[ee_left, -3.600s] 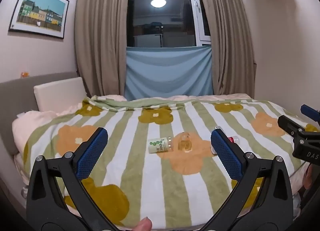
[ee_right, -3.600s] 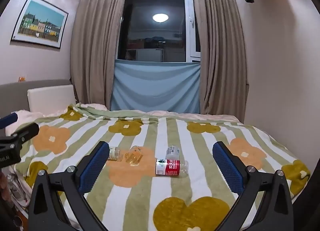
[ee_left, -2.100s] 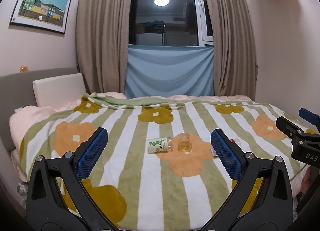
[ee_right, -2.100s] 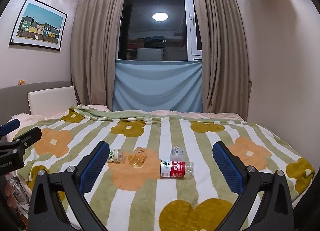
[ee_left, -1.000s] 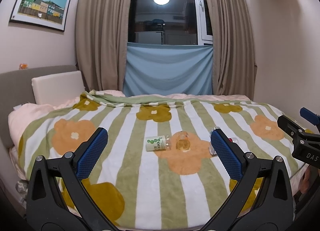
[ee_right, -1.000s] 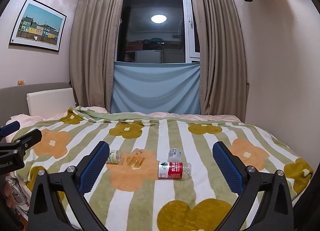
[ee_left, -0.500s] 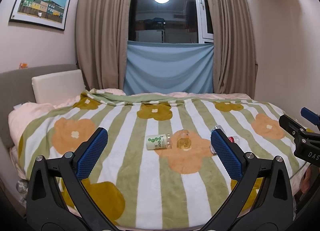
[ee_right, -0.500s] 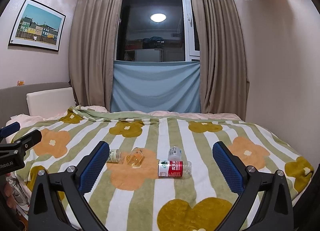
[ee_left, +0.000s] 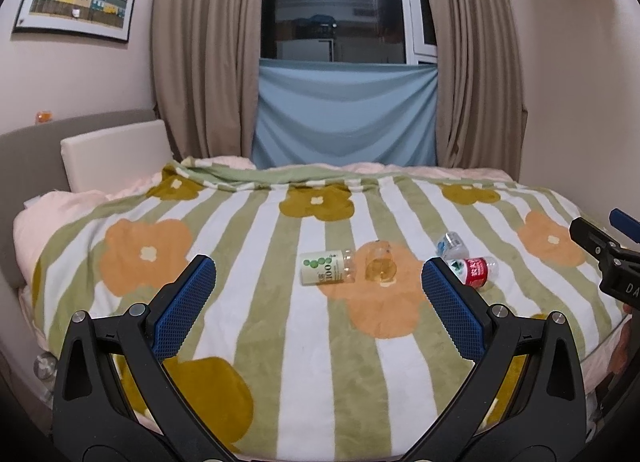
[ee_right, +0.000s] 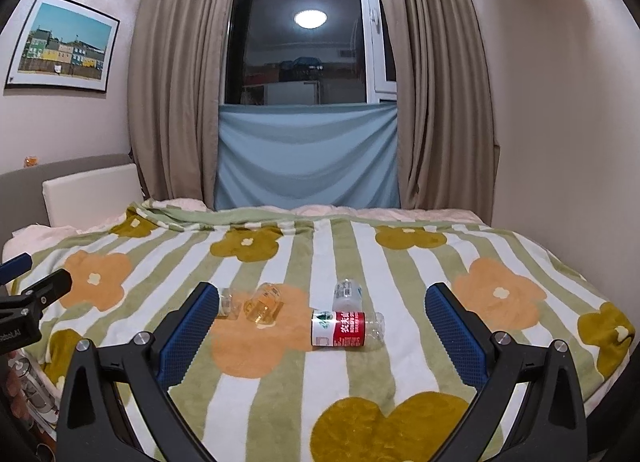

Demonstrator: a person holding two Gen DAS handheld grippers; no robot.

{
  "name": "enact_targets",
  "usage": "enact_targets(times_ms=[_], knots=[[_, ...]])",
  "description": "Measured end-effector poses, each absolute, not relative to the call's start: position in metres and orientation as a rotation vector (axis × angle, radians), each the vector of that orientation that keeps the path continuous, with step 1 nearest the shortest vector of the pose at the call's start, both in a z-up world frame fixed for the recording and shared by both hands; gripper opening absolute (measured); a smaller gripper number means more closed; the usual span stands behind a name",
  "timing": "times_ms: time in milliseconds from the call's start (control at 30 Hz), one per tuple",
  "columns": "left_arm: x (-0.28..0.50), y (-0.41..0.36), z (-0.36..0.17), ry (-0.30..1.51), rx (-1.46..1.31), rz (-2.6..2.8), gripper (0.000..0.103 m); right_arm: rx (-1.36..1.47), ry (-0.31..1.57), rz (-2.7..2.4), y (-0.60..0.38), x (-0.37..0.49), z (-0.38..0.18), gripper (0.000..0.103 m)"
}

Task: Flip cup upside down
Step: 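Reach the right tool to the white blue-labelled bottle and close on it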

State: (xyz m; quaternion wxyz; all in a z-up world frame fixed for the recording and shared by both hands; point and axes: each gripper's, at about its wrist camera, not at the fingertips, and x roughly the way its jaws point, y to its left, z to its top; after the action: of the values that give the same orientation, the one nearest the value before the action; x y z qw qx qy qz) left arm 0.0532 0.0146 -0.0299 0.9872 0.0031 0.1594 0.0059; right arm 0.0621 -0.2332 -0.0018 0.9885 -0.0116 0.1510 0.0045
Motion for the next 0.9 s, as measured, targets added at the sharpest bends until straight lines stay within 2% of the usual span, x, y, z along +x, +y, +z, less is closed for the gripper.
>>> enact_targets(times_ms=[267, 500, 700, 900], knots=[[0.093, 0.02, -0.047, 0.394, 0.018, 0.02, 0.103, -0.01, 0.424, 0.008, -0.254, 0.126, -0.019, 0.103], [0.143, 0.028, -0.063, 0.461, 0.023, 0.006, 0.103, -0.06, 0.605, 0.065, -0.276, 0.228, -0.04, 0.103], [0.194, 0.03, -0.087, 0.555, 0.029, -0.037, 0.103, -0.106, 0.74, 0.095, -0.286, 0.314, -0.071, 0.103], [0.24, 0.027, -0.121, 0.662, 0.018, -0.094, 0.103, -0.019, 0.917, 0.116, -0.304, 0.39, -0.113, 0.103]])
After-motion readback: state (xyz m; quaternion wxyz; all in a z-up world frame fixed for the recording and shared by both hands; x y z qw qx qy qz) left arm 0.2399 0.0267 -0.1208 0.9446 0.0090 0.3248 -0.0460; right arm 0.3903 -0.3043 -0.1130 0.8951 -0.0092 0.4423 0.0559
